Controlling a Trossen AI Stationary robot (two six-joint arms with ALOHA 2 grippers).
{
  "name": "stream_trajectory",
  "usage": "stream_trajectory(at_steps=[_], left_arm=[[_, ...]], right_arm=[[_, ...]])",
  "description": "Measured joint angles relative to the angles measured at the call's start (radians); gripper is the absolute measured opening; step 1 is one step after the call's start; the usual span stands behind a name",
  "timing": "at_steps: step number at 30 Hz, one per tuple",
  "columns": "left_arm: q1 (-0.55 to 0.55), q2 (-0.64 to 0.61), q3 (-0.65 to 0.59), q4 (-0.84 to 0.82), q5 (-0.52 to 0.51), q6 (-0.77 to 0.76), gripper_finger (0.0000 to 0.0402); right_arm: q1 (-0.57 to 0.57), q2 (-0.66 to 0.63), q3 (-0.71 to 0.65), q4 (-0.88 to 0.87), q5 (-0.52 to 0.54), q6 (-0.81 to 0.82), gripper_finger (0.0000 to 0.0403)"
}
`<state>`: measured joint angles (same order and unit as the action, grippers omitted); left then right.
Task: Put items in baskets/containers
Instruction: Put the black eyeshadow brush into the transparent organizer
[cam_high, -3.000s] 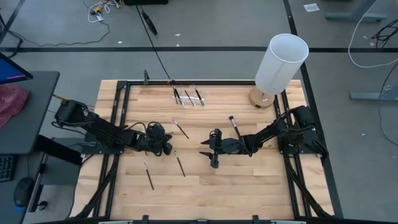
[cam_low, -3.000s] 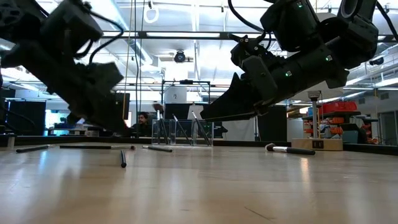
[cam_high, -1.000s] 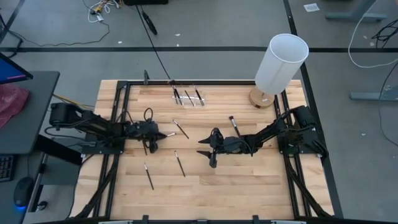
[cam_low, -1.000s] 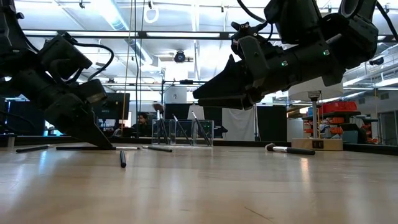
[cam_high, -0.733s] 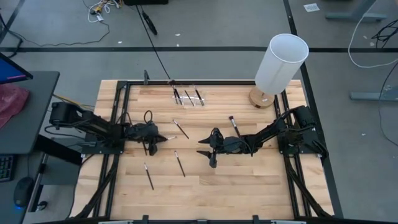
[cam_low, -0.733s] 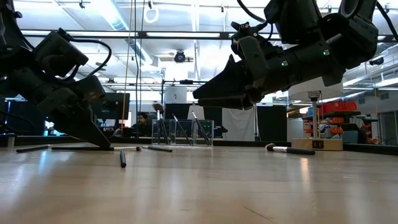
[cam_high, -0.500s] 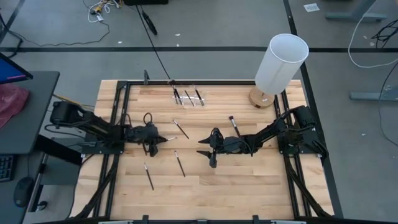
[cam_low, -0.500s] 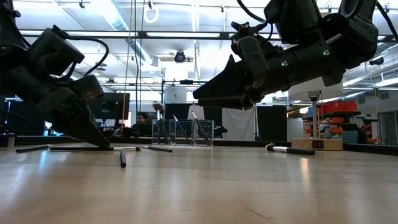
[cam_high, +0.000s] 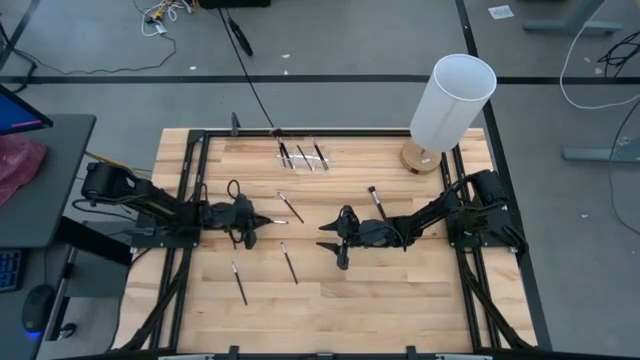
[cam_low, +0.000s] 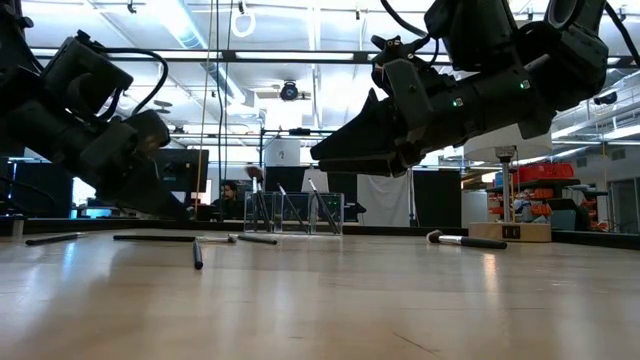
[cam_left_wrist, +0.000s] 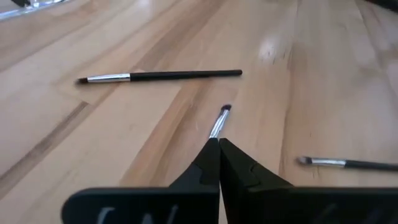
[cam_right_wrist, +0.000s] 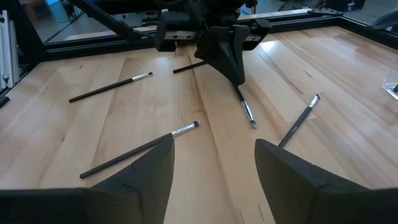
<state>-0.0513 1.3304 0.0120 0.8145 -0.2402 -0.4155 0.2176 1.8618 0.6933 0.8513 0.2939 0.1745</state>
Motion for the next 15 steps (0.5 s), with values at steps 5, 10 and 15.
stream_trajectory(at_steps=[5,10,15], left_arm=[[0.010,0.000,0.016,0.008,-0.005,0.098,0.0018],[0.035,0.014,0.059,-0.040,0.029,0.206,0.0102],[0.074,0.050,0.067,-0.074,0.112,0.268,0.0155]], right_arm=[[-0.001,0.000,0.000,0.000,0.000,0.000,0.0226],[-0.004,0.000,0.000,0.006,0.000,0.000,0.0226],[-0.005,0.000,0.000,0.016,0.000,0.000,0.0226]])
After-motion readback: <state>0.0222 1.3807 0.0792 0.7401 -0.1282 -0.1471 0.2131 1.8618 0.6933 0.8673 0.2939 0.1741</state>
